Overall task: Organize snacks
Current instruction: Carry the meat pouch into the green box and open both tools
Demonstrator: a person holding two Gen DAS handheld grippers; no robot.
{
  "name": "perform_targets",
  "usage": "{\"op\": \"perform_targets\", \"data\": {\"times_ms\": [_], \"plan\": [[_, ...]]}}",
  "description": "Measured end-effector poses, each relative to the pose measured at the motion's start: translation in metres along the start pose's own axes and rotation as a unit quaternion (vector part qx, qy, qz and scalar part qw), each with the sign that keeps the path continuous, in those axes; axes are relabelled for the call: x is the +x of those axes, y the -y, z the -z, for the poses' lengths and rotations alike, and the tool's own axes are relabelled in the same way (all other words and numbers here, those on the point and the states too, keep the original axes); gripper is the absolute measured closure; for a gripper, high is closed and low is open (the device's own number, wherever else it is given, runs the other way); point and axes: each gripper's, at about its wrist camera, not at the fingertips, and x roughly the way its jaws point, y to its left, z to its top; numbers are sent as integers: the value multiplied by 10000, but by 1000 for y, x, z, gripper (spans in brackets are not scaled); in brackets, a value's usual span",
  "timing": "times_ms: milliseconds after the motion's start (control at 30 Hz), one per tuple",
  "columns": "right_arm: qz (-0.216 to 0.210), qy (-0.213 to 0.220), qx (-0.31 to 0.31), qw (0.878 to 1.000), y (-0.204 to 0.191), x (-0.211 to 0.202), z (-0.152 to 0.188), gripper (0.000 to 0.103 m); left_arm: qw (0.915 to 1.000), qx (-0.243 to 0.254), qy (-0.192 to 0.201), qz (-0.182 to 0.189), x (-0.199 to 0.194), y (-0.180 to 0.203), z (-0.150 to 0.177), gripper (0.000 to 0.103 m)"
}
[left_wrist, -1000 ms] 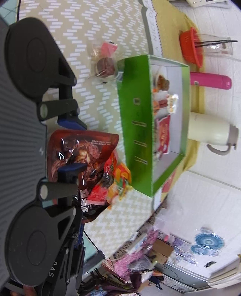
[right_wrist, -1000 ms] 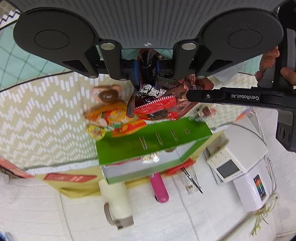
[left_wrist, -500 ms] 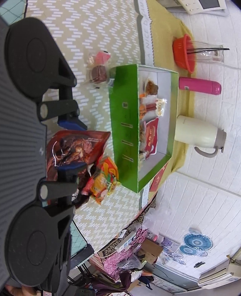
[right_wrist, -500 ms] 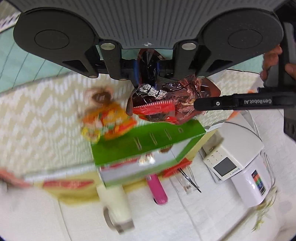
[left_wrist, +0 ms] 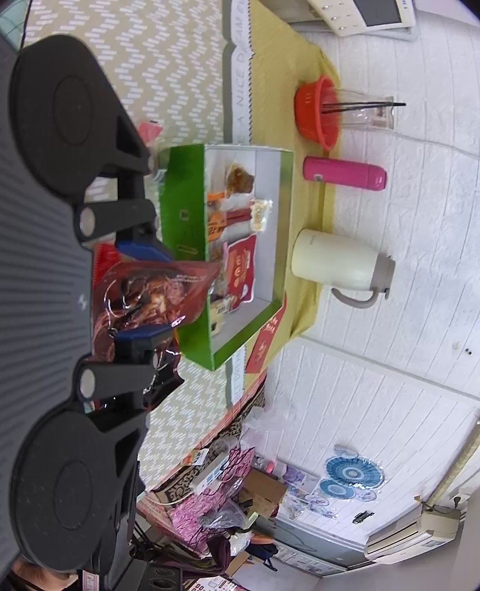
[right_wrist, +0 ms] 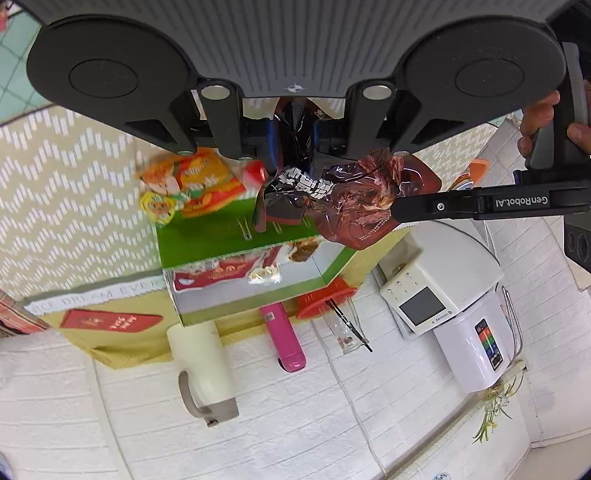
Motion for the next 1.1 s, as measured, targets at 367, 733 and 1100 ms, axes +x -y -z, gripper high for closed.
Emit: {"op": "perform_targets", "data": {"times_ms": [367, 733, 1100], "plan": [[57, 299, -611, 9977, -7, 59, -57, 71, 9981, -120, 403, -445, 41, -39, -51, 75], [122, 85, -629, 9979, 8, 127, -76, 70, 9971, -253, 65, -714, 107, -80, -69, 75], [284, -126, -1100, 9934, 19, 165, -78, 0, 9963, -386, 111, -758, 131, -91, -68, 22]]}}
